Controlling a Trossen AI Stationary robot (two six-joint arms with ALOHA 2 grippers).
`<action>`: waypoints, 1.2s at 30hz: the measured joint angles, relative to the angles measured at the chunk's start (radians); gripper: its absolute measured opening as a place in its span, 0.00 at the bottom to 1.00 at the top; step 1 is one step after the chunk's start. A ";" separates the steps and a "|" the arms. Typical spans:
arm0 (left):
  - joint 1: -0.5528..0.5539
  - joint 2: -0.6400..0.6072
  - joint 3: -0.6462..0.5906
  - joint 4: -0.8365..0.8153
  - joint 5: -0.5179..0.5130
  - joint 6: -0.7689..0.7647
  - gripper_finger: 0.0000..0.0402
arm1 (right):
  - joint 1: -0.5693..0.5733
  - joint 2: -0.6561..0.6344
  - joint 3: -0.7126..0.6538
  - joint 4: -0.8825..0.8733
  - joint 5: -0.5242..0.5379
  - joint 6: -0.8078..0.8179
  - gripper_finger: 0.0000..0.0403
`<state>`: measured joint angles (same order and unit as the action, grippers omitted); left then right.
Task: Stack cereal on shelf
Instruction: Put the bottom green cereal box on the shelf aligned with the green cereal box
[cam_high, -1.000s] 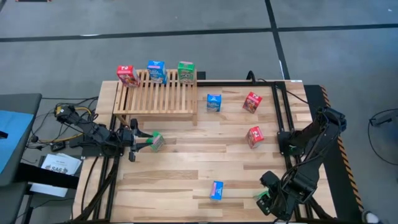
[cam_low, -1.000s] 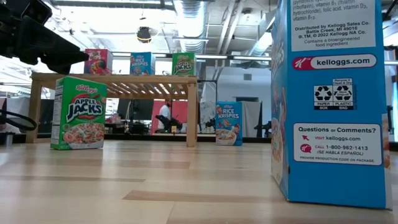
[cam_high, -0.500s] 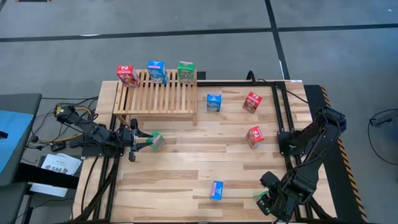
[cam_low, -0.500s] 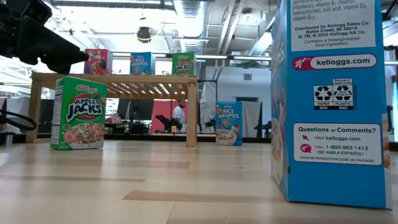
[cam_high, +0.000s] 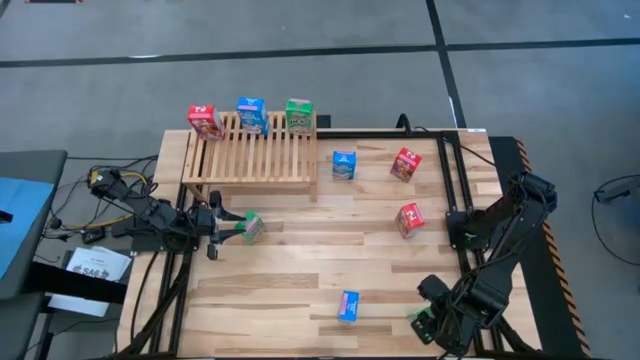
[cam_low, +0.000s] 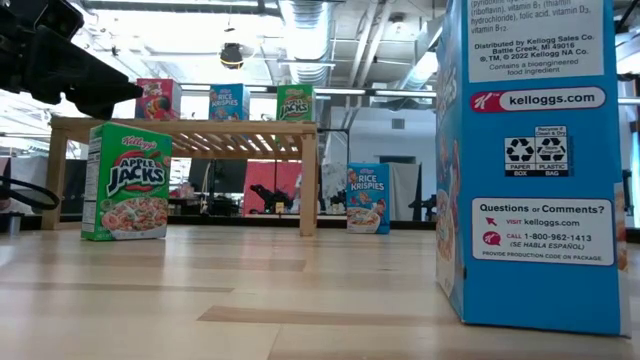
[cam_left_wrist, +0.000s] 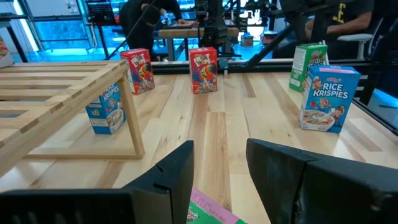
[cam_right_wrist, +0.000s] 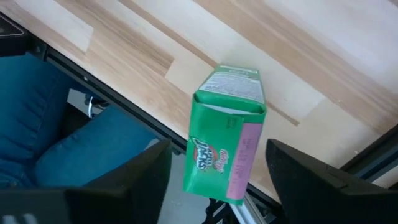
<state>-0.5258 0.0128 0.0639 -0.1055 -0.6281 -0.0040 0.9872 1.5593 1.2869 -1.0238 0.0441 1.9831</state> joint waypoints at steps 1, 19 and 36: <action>0.000 0.000 0.000 0.000 0.000 0.000 0.34 | 0.001 0.000 0.000 -0.005 0.000 0.000 0.75; 0.000 0.000 0.000 0.000 0.000 0.000 0.34 | 0.000 0.093 0.000 0.017 -0.071 -0.017 0.97; 0.000 0.000 0.000 0.000 0.000 0.000 0.34 | 0.002 0.098 0.000 0.007 -0.074 0.007 0.65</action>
<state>-0.5255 0.0128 0.0635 -0.1055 -0.6281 -0.0040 0.9894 1.6575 1.2869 -1.0168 -0.0296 1.9903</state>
